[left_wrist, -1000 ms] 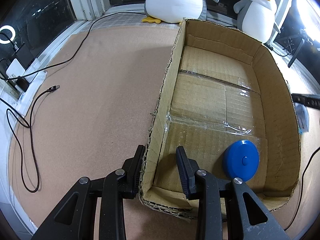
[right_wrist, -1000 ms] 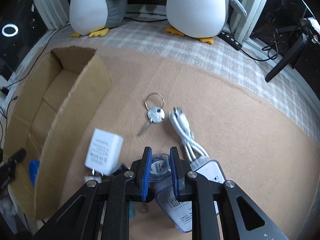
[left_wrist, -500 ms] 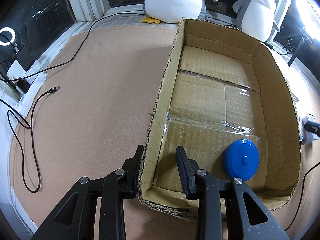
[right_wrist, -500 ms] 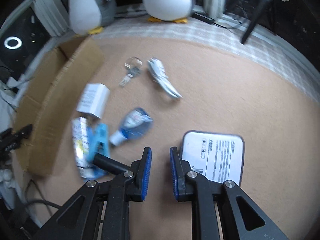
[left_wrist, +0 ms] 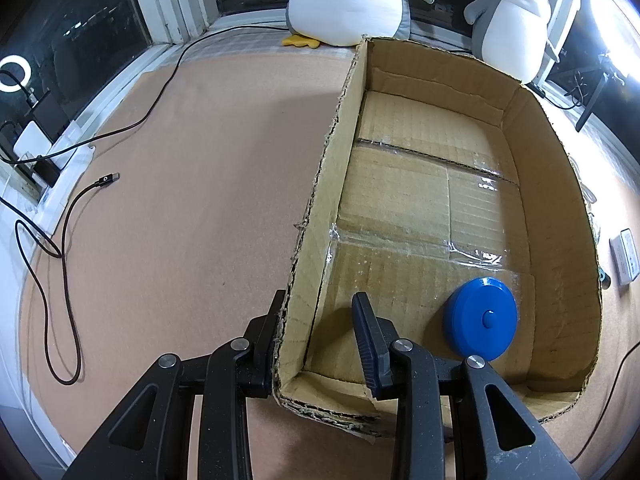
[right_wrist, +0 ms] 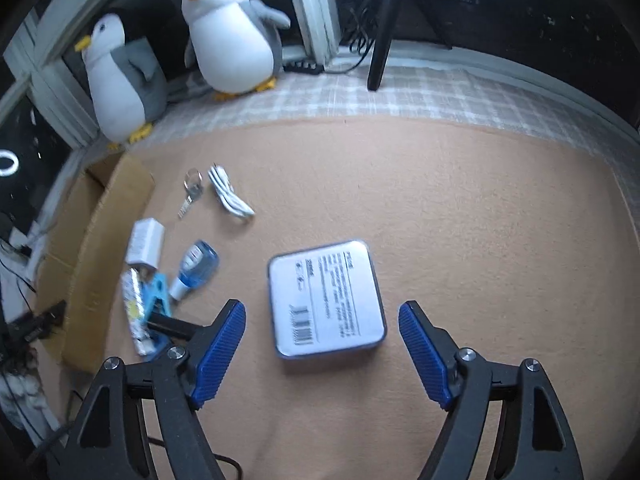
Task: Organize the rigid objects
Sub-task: 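Close the right gripper on the white square barcode box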
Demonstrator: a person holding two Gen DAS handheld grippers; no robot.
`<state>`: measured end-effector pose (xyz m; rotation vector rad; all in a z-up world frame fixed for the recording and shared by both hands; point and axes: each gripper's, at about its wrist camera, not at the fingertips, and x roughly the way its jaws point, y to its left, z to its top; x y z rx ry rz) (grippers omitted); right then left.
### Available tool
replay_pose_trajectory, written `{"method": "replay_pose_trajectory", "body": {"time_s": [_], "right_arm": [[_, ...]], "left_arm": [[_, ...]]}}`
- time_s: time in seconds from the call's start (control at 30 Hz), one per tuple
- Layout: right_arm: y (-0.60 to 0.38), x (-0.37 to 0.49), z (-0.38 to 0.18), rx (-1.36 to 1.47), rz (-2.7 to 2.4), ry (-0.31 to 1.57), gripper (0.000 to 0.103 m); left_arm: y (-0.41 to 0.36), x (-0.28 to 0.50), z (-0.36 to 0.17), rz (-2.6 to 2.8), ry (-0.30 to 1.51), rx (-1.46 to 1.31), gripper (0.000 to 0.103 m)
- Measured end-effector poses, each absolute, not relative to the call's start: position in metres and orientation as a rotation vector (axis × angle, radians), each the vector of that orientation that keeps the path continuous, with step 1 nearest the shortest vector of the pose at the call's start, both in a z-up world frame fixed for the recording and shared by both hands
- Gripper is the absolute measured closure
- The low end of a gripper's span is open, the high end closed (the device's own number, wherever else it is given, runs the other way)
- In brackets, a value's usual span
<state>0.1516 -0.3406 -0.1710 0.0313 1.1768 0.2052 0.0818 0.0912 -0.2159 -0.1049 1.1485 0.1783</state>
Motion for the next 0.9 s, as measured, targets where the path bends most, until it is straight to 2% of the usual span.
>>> {"method": "replay_pose_trajectory", "body": {"time_s": [0.23, 0.6, 0.7, 0.83, 0.9], "right_arm": [[-0.32, 0.162, -0.193, -0.132, 0.219, 1.239, 0.024], [-0.322, 0.185, -0.21, -0.159, 0.208, 1.324, 0.024], [-0.322, 0.185, -0.211, -0.168, 0.213, 1.334, 0.025], [-0.321, 0.187, -0.21, -0.171, 0.219, 1.337, 0.037], [-0.321, 0.187, -0.21, -0.176, 0.22, 1.338, 0.037]], "left_arm": [[0.092, 0.082, -0.216, 0.178, 1.149, -0.108, 0.069], [0.092, 0.082, -0.216, 0.177, 1.15, -0.109, 0.069], [0.092, 0.082, -0.216, 0.177, 1.15, -0.108, 0.069], [0.092, 0.082, -0.216, 0.178, 1.15, -0.107, 0.069], [0.092, 0.082, -0.216, 0.178, 1.149, -0.106, 0.069]]}}
